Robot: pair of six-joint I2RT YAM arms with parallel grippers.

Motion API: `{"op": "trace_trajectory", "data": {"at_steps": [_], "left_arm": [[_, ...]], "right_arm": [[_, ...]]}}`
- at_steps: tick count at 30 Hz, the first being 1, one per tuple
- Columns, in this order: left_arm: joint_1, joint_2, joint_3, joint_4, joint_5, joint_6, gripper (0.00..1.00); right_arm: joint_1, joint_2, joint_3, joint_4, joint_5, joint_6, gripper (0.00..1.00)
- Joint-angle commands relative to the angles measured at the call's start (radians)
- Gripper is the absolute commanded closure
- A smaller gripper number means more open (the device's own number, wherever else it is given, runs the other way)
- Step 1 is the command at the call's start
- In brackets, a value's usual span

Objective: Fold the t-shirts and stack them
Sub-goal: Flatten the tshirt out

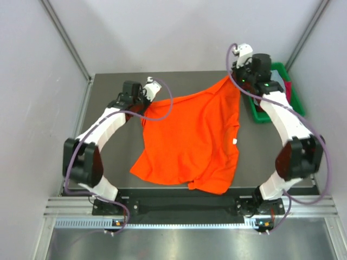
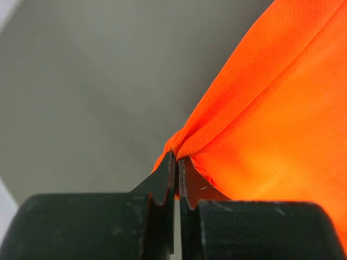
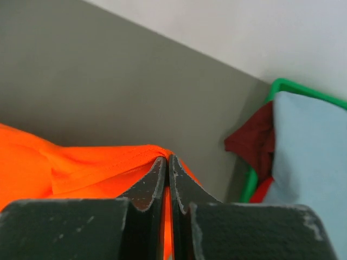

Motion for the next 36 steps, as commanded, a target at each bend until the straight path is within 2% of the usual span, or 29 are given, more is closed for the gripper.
{"op": "trace_trajectory", "data": {"at_steps": [1, 8, 13, 20, 28, 32, 34, 36], "left_arm": [[0.029, 0.128, 0.122, 0.111, -0.003, 0.01, 1.0], [0.049, 0.466, 0.403, 0.147, -0.092, 0.077, 1.0], [0.091, 0.601, 0.558, 0.209, -0.18, 0.106, 1.0], [0.116, 0.735, 0.643, 0.285, -0.27, 0.183, 1.0], [0.116, 0.732, 0.649, 0.268, -0.249, 0.119, 1.0], [0.118, 0.709, 0.652, 0.279, -0.246, 0.141, 1.0], [0.116, 0.71, 0.655, 0.295, -0.241, 0.169, 0.95], [0.118, 0.725, 0.681, 0.303, -0.249, 0.187, 0.94]], "right_arm": [[0.012, 0.16, 0.122, 0.111, -0.024, -0.004, 1.0], [0.036, 0.498, 0.471, 0.116, 0.008, -0.03, 1.0], [0.039, 0.671, 0.659, 0.136, 0.069, -0.05, 1.0], [0.045, 0.739, 0.668, 0.184, 0.111, -0.055, 1.0], [0.071, 0.767, 0.674, 0.178, 0.1, -0.042, 1.0], [0.077, 0.733, 0.633, 0.17, 0.097, -0.029, 1.0], [0.074, 0.716, 0.61, 0.173, 0.113, -0.032, 1.0], [0.069, 0.715, 0.604, 0.174, 0.119, -0.042, 1.0]]}}
